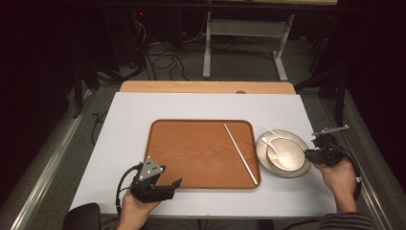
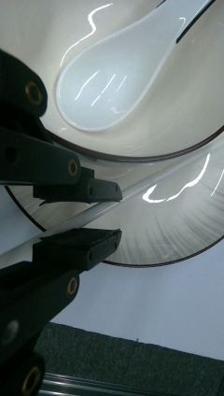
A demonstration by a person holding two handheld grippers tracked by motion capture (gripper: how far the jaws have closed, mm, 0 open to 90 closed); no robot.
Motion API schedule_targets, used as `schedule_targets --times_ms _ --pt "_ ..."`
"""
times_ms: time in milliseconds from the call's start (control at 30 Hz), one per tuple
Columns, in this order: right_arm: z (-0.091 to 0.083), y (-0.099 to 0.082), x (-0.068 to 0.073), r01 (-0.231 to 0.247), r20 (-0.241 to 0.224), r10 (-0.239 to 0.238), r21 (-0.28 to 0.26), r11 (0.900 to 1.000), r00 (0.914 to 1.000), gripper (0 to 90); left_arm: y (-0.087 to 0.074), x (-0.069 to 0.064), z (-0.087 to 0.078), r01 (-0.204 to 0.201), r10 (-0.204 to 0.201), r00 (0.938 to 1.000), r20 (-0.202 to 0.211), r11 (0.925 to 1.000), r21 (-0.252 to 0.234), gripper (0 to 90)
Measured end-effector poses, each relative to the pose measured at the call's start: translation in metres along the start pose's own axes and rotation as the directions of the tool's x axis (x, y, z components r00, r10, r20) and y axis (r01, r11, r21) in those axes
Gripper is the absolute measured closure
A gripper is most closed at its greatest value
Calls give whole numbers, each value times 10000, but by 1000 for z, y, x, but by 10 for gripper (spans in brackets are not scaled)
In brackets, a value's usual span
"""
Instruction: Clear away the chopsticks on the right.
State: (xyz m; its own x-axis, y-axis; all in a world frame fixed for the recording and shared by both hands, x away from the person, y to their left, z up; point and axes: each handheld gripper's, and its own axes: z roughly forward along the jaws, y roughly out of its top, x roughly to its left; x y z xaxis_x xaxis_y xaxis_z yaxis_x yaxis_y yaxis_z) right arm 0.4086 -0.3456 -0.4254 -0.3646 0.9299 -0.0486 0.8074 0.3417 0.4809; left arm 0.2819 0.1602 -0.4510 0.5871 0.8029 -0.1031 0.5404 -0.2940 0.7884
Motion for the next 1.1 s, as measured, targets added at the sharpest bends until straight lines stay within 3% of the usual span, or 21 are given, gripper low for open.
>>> schedule_targets --times_ms 300,600,733,900,1100 --pt "4 0 -1 70 40 -70 -87 9999 10000 847 -1 0 -2 12 -12 10000 -72 10000 -67 290" --pt "4 2 -1 105 54 -105 -66 9999 9999 858 -2 -1 -4 -15 14 9999 -104 10000 -58 291" --pt "0 4 2 212 131 -208 -316 9993 9997 859 -2 0 -4 65 -65 9999 -106 10000 -76 291" --pt "-15 5 3 205 248 -184 -902 9957 9995 859 -1 -2 -2 -52 52 10000 -33 10000 15 290" --pt "-43 5 18 472 43 -471 -1749 9835 9989 859 4 -1 6 -198 196 9996 209 9998 93 290"
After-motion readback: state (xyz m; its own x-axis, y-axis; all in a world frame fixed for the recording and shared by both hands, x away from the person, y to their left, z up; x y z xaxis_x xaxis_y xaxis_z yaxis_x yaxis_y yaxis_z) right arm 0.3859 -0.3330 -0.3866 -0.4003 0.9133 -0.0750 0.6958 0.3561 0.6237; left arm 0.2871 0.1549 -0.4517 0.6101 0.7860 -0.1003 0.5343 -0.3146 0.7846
